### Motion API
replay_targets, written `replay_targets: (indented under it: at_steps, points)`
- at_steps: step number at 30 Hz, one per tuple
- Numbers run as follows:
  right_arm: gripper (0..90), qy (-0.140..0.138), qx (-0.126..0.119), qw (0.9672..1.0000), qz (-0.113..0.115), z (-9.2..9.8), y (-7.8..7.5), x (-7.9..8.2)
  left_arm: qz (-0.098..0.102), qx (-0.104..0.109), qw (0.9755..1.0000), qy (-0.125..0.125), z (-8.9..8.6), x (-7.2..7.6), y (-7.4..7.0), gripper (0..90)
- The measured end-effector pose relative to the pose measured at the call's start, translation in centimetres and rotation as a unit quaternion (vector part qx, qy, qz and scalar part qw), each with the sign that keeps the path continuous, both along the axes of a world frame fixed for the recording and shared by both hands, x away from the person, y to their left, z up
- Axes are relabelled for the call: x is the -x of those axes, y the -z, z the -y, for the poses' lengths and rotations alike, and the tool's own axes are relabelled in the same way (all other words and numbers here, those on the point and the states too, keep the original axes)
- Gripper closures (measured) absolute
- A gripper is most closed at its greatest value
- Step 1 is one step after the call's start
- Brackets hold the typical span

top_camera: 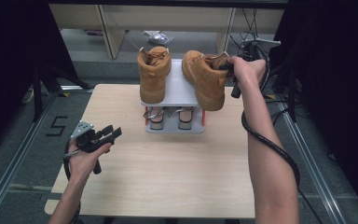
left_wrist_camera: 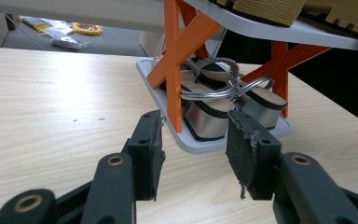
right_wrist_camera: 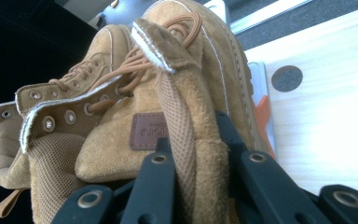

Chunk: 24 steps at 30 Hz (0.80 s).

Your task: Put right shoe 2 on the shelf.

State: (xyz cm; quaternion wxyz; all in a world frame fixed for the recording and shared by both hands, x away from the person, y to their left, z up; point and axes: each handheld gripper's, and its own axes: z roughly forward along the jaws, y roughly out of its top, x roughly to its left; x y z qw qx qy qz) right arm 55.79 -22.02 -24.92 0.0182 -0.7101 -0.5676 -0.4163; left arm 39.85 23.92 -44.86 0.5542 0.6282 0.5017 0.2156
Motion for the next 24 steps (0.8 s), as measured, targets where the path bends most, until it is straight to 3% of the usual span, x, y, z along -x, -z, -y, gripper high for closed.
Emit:
replay_targets:
  at_steps: [5,6,7,10,17,21,22,23,24]
  points:
    - [80.8,0.001,0.008,1.0000,-0.006,-0.8,0.0,-0.3,0.000,-0.001,1.0000,0.000,0.0,0.0,0.0,55.0]
    - [80.9,-0.001,-0.003,1.0000,0.004,-0.9,0.2,-0.3,-0.002,-0.002,1.0000,0.000,0.0,0.0,0.0,55.0]
    - [80.8,0.004,0.009,0.9999,-0.006,-1.1,0.0,-0.4,-0.001,-0.002,1.0000,0.000,0.0,0.0,0.0,55.0]
    - [80.9,0.004,0.013,0.9999,-0.002,-1.6,-0.1,-0.6,-0.002,-0.002,1.0000,0.000,-0.1,0.0,0.0,55.0]
    - [80.6,0.007,0.007,0.9999,-0.003,-2.4,0.2,-1.0,-0.001,-0.002,1.0000,-0.001,-0.2,0.0,0.0,55.1]
    - [78.6,0.008,0.016,0.9998,0.012,-3.0,0.0,-1.1,-0.003,-0.003,1.0000,0.000,-0.2,0.0,0.1,55.0]
    - [77.9,0.015,0.008,0.9993,0.033,-3.3,0.3,-1.1,-0.004,-0.003,1.0000,0.000,-0.2,0.0,0.1,55.0]
    - [76.3,0.008,0.018,0.9995,0.023,-3.3,0.0,-1.1,-0.003,-0.002,1.0000,0.000,-0.1,0.0,0.1,55.0]
    - [70.8,0.006,0.024,0.9990,0.037,-3.5,-0.1,-0.9,-0.003,-0.003,1.0000,0.000,-0.1,0.0,0.1,55.0]
